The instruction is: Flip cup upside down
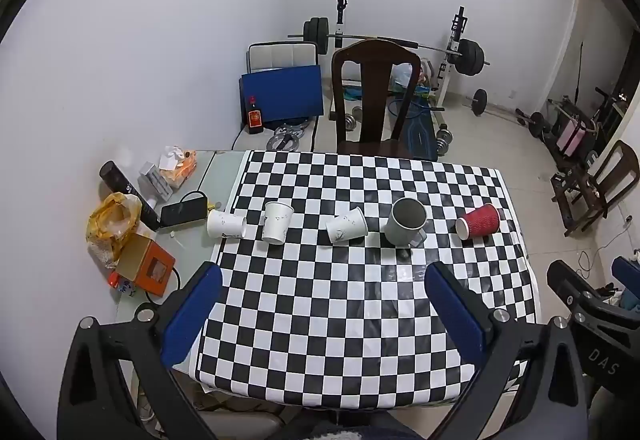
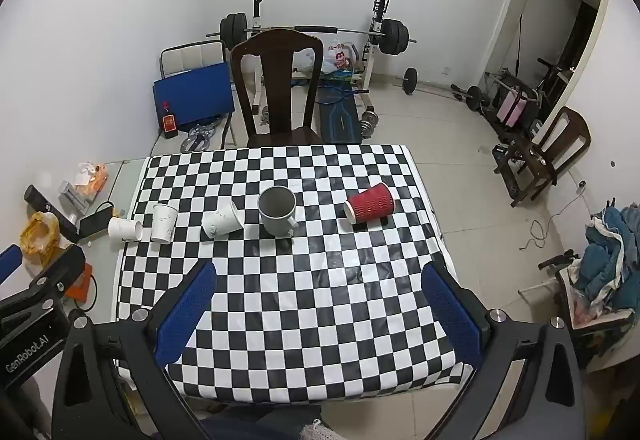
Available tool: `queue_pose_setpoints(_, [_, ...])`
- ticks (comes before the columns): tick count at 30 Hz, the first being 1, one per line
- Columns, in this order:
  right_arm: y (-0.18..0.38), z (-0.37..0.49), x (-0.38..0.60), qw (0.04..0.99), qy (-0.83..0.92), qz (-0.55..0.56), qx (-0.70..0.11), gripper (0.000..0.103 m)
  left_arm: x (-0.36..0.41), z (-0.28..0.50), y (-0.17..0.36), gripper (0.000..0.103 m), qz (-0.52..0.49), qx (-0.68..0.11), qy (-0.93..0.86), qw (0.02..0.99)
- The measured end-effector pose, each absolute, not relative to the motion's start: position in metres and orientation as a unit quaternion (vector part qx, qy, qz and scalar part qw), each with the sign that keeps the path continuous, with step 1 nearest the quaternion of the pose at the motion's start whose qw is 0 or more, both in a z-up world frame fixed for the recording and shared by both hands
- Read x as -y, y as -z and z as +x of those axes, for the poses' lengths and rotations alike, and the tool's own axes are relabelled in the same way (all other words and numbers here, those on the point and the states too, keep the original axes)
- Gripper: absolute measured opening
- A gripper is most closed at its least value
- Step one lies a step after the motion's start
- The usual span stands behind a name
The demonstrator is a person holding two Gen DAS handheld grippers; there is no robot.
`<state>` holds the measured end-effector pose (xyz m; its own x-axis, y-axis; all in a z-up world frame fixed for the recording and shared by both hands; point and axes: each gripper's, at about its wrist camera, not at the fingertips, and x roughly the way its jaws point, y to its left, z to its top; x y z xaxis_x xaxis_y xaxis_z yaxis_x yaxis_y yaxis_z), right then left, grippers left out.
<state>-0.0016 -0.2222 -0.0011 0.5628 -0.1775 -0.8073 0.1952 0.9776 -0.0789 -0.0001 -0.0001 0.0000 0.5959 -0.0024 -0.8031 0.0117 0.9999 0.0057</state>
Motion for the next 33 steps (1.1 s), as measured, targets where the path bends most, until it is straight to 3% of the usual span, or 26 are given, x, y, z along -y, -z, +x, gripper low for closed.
queue_pose_setpoints(33, [-0.0005, -0.0043, 0.2217, 0.880, 0.105, 0.005, -0.463, 0.103, -0.0023, -0.0032, -0.0020, 0.103, 0.001, -0.449, 0.006, 0.894])
